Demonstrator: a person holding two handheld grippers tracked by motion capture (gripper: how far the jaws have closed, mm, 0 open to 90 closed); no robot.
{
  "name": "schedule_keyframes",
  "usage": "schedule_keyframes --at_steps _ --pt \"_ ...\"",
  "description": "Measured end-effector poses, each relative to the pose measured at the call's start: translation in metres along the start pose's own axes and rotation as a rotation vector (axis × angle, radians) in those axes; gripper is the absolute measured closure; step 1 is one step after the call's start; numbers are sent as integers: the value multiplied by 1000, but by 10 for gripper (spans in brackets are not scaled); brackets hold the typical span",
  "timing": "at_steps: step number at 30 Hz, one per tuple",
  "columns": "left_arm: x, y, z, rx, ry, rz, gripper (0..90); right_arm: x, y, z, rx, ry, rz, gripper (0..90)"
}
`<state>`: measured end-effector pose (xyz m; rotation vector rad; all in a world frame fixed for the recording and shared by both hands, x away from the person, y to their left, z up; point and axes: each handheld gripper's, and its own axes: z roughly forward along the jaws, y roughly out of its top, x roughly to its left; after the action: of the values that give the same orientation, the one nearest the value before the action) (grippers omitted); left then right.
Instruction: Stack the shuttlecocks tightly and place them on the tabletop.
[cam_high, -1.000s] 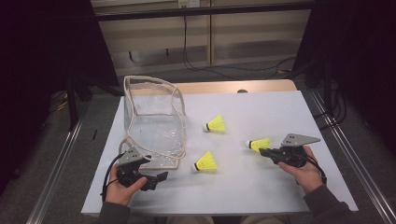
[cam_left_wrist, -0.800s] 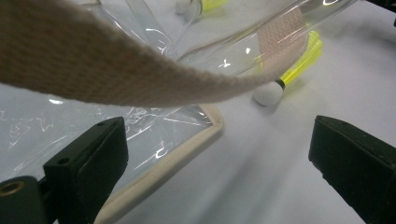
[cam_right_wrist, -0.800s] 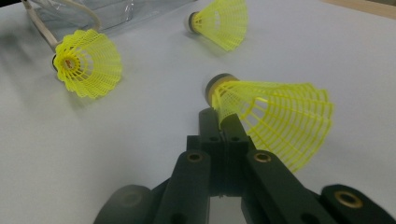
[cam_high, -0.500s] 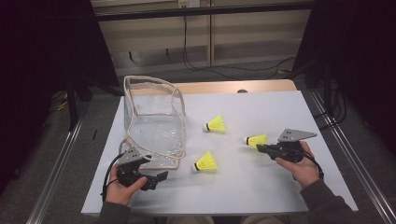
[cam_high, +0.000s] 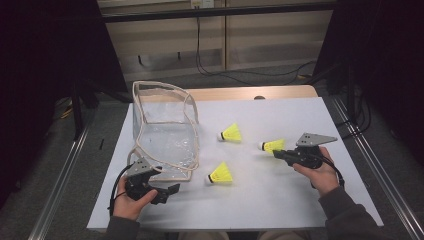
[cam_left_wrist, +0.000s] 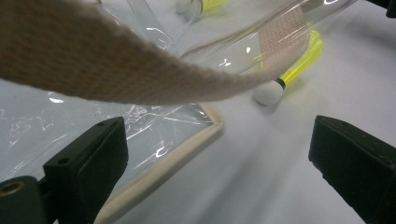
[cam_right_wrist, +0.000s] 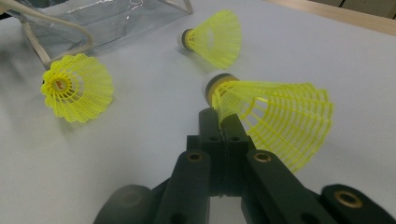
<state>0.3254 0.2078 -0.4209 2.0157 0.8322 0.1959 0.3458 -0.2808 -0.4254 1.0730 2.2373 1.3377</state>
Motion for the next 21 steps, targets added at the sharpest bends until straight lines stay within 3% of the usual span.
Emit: schedule_keyframes --at_steps 21 --pt "0 0 0 -1 2 -2 48 -6 12 10 7 -9 -8 900"
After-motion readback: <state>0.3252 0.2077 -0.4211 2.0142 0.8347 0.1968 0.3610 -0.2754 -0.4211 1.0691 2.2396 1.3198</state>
